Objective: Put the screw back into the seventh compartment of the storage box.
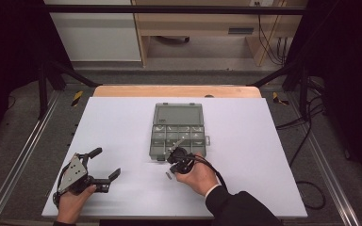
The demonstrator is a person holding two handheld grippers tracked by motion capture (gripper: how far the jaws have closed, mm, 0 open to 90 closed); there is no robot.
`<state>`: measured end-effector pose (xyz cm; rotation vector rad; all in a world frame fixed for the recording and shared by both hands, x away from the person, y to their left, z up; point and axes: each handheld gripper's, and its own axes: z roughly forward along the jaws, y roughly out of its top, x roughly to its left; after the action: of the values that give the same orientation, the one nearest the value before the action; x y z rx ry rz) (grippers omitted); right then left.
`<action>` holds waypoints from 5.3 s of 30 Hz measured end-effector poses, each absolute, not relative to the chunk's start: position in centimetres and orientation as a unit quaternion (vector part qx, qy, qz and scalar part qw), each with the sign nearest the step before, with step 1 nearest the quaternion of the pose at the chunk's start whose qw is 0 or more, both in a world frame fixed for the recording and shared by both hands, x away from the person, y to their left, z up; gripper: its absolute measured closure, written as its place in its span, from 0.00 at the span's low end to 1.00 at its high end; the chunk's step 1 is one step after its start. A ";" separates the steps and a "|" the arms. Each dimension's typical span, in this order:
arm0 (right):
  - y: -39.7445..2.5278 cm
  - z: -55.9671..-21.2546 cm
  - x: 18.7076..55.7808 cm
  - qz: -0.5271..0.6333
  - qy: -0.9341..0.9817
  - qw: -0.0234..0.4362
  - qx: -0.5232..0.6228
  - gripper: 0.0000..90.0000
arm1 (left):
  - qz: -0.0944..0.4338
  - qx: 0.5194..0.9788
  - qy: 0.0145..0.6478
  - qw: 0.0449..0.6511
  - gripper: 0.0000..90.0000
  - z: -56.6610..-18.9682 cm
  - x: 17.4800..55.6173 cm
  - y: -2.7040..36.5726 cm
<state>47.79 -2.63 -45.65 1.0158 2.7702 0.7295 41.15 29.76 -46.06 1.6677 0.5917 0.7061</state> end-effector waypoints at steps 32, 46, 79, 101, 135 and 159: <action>-7.0 -42.0 51.0 0.305 0.859 0.128 0.391 0.97 | 0.305 0.718 0.249 0.574 0.01 -46.1 41.1 29.6; -7.3 -41.2 50.4 0.324 0.854 0.147 0.379 0.59 | 0.305 0.718 0.248 0.575 0.01 -46.1 41.2 29.6; -5.8 -42.2 44.2 0.273 0.903 0.137 0.302 0.08 | 0.303 0.720 0.244 0.575 0.01 -46.1 41.1 29.5; -3.5 -43.8 44.2 0.255 0.919 0.104 0.284 0.14 | 0.302 0.720 0.243 0.575 0.01 -46.1 41.1 29.5; -3.2 -43.7 46.3 0.263 0.902 0.084 0.331 0.69 | 0.303 0.718 0.243 0.577 0.01 -46.0 41.1 29.6; -1.5 -45.0 46.4 0.244 0.911 0.063 0.325 0.80 | 0.303 0.720 0.242 0.576 0.01 -46.0 41.1 29.5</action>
<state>46.36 -1.53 -45.02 0.9837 2.7544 0.7373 41.12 29.53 -46.04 1.6845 0.5661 0.7082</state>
